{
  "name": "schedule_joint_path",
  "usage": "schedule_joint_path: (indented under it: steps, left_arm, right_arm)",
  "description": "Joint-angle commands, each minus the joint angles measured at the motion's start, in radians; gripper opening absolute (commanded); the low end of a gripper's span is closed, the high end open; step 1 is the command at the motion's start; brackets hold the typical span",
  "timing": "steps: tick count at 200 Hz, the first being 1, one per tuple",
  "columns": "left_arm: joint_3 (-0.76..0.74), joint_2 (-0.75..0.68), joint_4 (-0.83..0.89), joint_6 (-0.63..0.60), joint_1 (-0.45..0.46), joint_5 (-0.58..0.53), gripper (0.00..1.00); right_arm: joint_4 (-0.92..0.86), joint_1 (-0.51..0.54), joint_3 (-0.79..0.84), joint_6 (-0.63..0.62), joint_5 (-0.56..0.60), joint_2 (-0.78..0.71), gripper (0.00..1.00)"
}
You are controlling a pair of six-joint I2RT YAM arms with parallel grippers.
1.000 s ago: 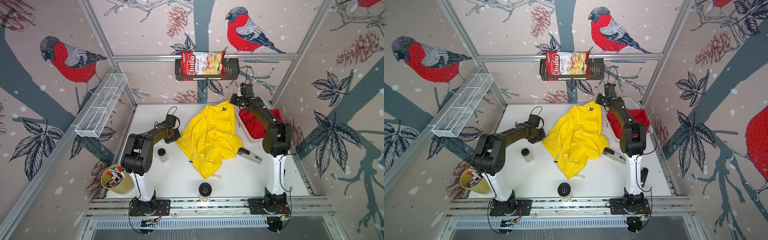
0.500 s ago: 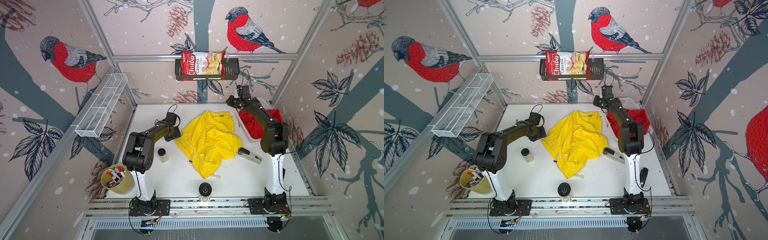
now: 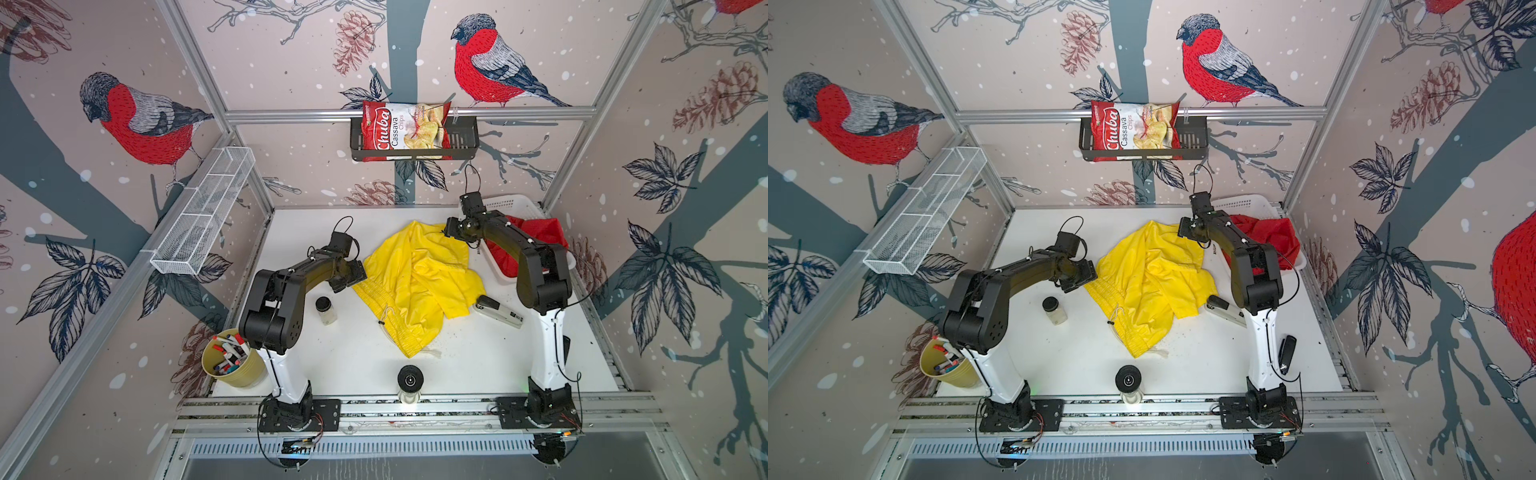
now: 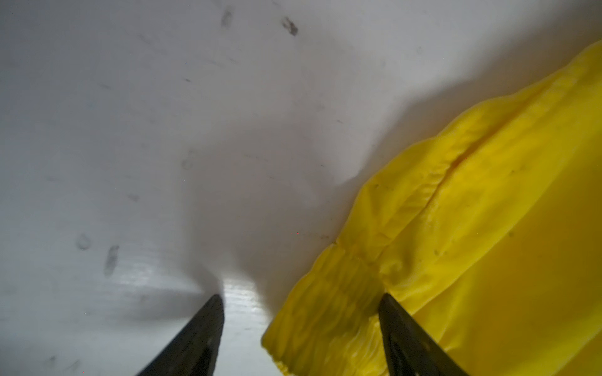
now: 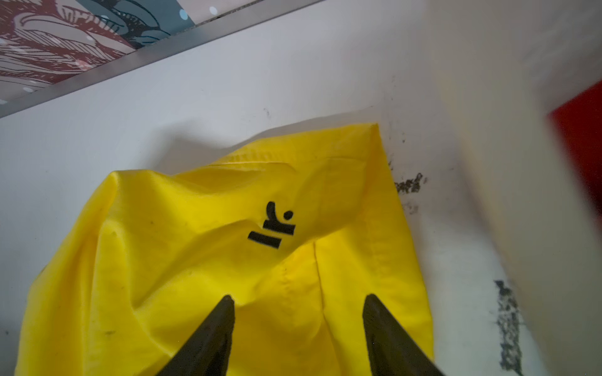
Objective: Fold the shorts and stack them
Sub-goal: 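Lift the yellow shorts up with both grippers and stretch them apart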
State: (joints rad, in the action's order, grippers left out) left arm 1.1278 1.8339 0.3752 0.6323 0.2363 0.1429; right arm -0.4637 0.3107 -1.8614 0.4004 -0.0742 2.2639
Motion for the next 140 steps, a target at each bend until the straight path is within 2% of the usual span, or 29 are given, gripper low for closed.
schedule_joint_path:
  steps: [1, 34, 77, 85, 92, 115, 127, 140]
  left_arm:
    - [-0.005, 0.023, -0.054, 0.025, 0.0, 0.05, 0.74]
    - [0.001, 0.064, -0.071, 0.03, 0.001, 0.049, 0.69]
    - [0.022, 0.101, -0.072, 0.025, -0.001, 0.047, 0.54]
    - [0.026, 0.107, -0.073, 0.025, 0.0, 0.049, 0.5]
    - [0.027, 0.111, -0.077, 0.024, -0.001, 0.052, 0.44]
    - [0.042, 0.121, -0.073, 0.024, 0.0, 0.051, 0.12]
    - [0.056, 0.122, -0.062, 0.018, -0.006, 0.048, 0.0]
    - [0.072, 0.113, -0.045, 0.008, -0.019, 0.045, 0.0]
  right_arm:
    - [-0.014, -0.006, -0.046, 0.015, 0.036, 0.035, 0.69]
    - [-0.029, -0.016, -0.151, 0.025, 0.031, 0.119, 0.7]
    - [0.014, -0.026, -0.198, 0.042, -0.026, 0.176, 0.69]
    - [0.027, -0.027, -0.199, 0.044, -0.044, 0.183, 0.63]
    - [0.04, -0.028, -0.196, 0.043, -0.061, 0.186, 0.54]
    - [0.07, -0.027, -0.193, 0.04, -0.096, 0.181, 0.16]
    - [0.074, -0.023, -0.193, 0.029, -0.093, 0.163, 0.06]
    - [0.071, -0.019, -0.192, 0.011, -0.077, 0.129, 0.01]
